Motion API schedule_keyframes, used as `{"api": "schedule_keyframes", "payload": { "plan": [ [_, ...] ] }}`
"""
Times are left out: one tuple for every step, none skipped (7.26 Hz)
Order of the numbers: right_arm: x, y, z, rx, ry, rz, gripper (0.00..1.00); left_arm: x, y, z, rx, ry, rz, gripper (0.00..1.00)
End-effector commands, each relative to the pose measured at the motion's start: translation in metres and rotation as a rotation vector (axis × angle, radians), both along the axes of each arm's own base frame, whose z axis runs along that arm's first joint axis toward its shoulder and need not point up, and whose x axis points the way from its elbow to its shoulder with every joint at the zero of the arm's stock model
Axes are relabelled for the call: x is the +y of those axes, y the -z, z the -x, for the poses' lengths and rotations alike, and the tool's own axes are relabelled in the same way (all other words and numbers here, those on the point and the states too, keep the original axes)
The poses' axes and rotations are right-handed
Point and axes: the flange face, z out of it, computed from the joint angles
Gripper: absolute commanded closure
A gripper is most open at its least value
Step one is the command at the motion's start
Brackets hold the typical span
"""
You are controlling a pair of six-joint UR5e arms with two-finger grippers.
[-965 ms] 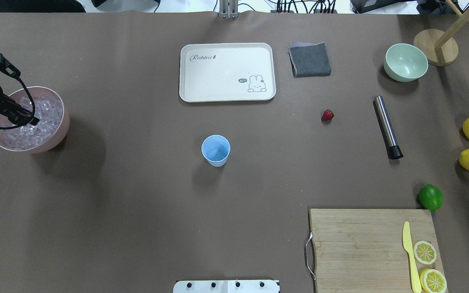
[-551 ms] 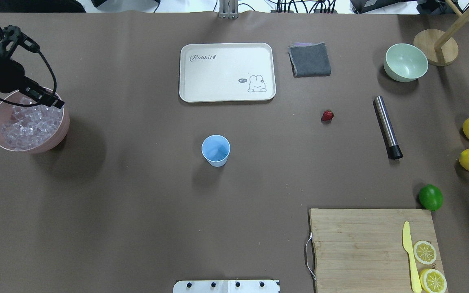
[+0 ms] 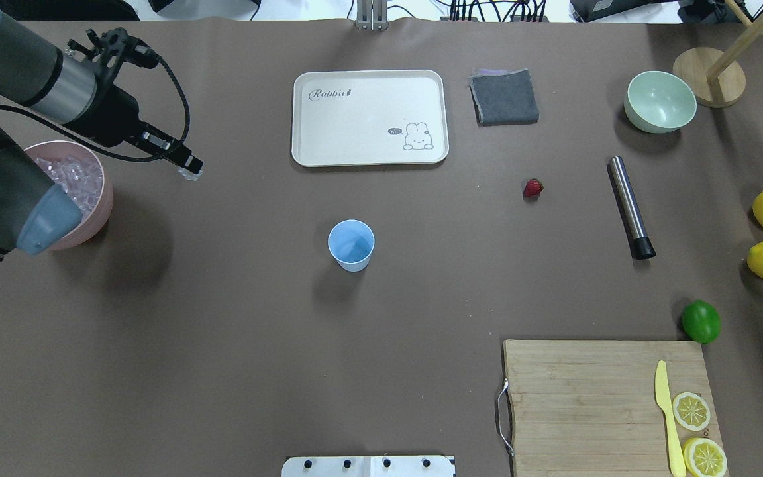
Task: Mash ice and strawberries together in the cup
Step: 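Carry the ice cube with the left gripper to the blue cup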
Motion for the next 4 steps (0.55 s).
{"api": "schedule_keyframes", "payload": {
  "plan": [
    [0.0, 0.004, 0.0, -0.004, 0.0, -0.021, 0.0, 0.018, 0.067, -0.043, 0.097, -0.005, 0.061, 1.0],
    [0.001, 0.003, 0.0, -0.006, 0.001, -0.035, 0.0, 0.036, 0.09, -0.078, 0.12, 0.017, 0.033, 1.0],
    [0.003, 0.003, 0.0, -0.01, 0.002, -0.035, 0.0, 0.057, 0.093, -0.11, 0.14, 0.05, -0.004, 1.0],
    [0.003, 0.002, 0.0, -0.01, 0.002, -0.032, 0.0, 0.073, 0.092, -0.132, 0.141, 0.058, -0.017, 1.0]
  ]
}}
